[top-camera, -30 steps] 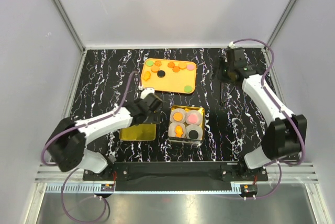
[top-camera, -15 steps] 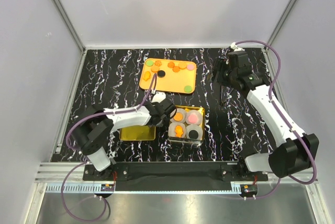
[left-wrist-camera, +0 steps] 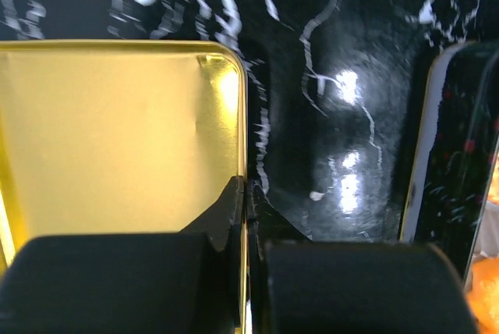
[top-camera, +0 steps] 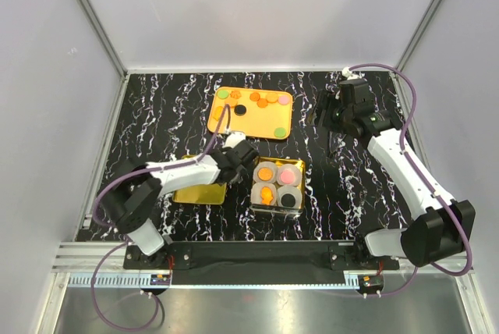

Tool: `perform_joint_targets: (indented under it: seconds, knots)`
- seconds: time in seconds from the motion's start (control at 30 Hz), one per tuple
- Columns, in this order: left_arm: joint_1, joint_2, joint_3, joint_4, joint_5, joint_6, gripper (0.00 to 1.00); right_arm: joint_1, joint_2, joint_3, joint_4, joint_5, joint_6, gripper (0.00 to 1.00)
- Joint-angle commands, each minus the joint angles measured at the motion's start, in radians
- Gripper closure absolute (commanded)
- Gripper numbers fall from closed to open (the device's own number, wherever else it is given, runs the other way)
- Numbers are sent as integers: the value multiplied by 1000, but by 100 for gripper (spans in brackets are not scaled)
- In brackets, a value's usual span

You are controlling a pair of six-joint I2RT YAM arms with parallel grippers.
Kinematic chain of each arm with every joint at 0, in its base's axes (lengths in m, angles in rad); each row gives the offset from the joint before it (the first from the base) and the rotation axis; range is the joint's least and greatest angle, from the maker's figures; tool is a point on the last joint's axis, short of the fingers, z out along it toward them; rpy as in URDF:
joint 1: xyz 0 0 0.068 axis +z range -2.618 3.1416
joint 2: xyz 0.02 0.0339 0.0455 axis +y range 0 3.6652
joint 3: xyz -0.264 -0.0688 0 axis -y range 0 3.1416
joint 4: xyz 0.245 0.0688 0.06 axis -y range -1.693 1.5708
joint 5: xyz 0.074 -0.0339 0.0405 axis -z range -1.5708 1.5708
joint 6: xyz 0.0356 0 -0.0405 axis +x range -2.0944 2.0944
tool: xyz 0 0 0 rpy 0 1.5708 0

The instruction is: Pack the cookies

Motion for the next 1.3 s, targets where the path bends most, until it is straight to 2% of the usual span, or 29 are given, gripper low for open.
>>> perform_joint_targets:
  seconds: [0.0,0.13,0.23,0.3,0.43,0.53,0.73,0.9,1.27]
  knots:
    - [59,-143,16,2,20,63,100,9,-32,2,35,-24,7,19]
    - [139,-282,44,-16,123,117,100,10,-28,0,55,-93,9,20]
    - [219,-327,63,-19,244,139,100,19,-17,-3,84,-159,9,20]
    - [254,-332,73,-13,304,142,100,62,-20,-10,115,-174,10,20]
    - [282,-313,111,-22,328,139,100,151,-48,-95,227,-234,88,21]
    - [300,-299,136,-24,350,117,100,266,-48,-139,325,-235,150,23]
    - [314,-244,185,-30,379,79,100,493,18,-211,526,-156,228,26]
    - [319,-217,203,-25,414,47,100,561,101,-317,841,-124,322,28]
    - [323,-204,243,-48,476,33,100,622,320,-253,982,-35,351,27]
